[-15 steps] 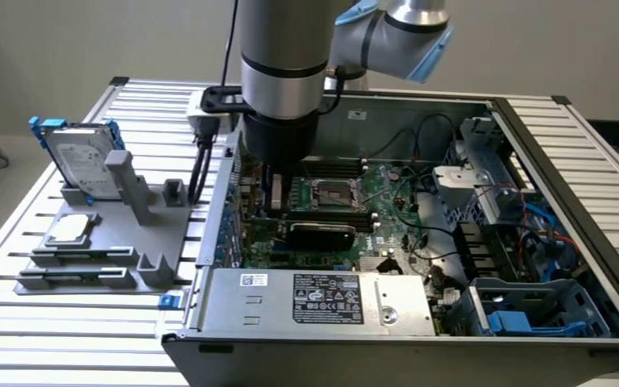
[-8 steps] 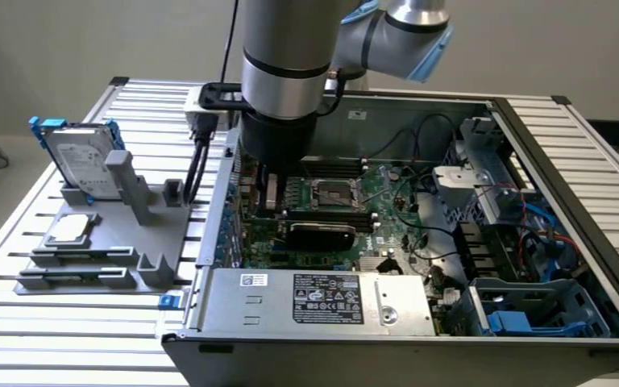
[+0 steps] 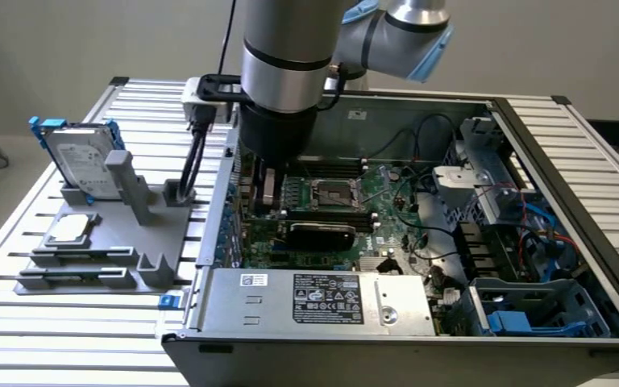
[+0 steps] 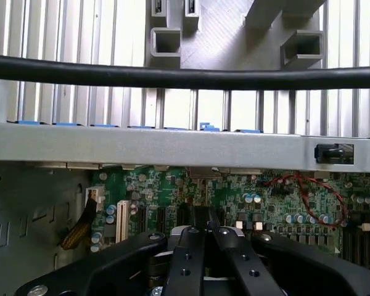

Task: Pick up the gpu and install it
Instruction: 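Press down on the gpu until it lock into place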

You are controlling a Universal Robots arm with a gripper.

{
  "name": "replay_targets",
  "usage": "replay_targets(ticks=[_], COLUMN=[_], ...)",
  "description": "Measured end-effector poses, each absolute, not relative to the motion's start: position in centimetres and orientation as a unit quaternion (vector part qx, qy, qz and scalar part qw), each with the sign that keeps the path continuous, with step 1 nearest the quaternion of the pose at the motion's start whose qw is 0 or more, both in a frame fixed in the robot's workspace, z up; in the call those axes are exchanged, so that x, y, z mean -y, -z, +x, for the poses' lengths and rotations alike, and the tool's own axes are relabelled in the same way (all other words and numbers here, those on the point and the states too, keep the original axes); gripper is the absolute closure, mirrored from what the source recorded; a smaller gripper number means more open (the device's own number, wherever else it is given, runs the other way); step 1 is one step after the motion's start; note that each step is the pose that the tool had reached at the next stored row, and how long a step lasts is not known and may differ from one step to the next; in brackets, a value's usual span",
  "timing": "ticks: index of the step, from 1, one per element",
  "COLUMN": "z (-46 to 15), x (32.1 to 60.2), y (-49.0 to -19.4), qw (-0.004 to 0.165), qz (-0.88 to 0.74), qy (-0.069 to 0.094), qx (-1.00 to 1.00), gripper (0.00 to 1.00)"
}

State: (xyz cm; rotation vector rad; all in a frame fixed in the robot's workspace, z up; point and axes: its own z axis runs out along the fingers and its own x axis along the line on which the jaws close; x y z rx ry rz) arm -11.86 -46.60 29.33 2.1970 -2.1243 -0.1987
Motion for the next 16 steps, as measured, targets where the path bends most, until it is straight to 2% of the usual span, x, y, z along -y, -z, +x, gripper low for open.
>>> replay_targets(ticks=[16], z=[-12.62], x=[46.65], y=[-29.57], qw=[0.054], qz=[0.716], qy=[0.062], qx=[0.693], gripper=[0.89])
